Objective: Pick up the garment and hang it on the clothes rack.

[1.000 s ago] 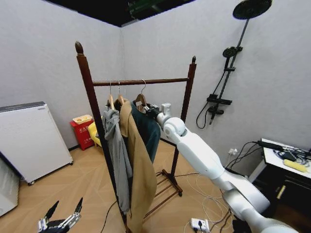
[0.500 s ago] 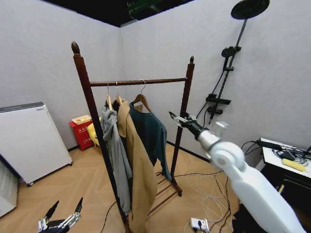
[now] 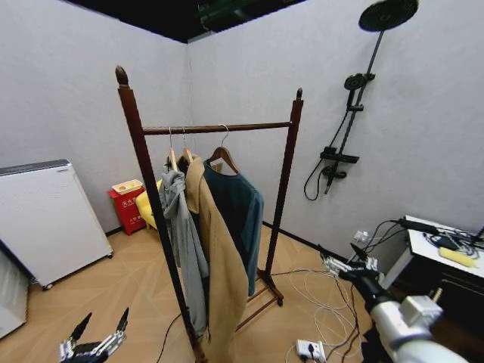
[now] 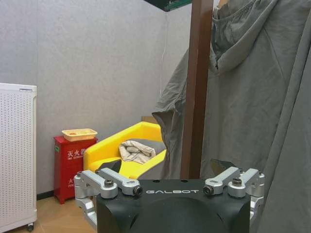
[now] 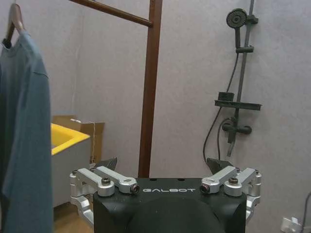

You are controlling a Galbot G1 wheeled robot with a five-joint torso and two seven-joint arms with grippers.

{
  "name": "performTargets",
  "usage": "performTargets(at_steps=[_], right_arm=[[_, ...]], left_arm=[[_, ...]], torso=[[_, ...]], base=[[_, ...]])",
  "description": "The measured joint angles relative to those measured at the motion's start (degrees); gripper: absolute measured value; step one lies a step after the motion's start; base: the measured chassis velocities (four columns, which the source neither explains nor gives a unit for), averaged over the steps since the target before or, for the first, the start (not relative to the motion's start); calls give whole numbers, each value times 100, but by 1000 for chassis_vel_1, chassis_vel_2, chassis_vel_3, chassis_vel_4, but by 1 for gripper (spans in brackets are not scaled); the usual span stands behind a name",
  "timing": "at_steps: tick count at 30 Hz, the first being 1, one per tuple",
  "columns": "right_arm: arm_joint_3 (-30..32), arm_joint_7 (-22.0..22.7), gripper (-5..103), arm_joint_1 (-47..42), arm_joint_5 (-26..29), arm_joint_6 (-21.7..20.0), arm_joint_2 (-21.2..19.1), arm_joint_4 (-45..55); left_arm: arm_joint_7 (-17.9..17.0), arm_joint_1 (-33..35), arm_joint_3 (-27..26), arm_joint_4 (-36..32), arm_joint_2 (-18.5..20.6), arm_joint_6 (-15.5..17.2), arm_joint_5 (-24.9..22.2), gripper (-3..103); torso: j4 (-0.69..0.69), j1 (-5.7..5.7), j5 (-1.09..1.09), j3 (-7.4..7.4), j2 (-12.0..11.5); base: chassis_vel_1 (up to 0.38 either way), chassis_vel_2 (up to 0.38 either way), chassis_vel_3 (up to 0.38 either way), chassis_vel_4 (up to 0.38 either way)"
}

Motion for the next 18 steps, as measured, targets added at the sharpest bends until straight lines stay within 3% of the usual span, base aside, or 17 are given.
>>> performTargets(at_steps=[7,18], right_arm=[[-130,99,100,47,-33,-210,335,297],[-154,79,100,87,30,-227,347,289]], left_arm=[[0,0,0,0,0,0,0,100],[0,0,0,0,0,0,0,100]], torso=[[2,2,-2,1,-1],[2,2,-2,1,-1]], base=[[0,0,0,0],[0,0,0,0]])
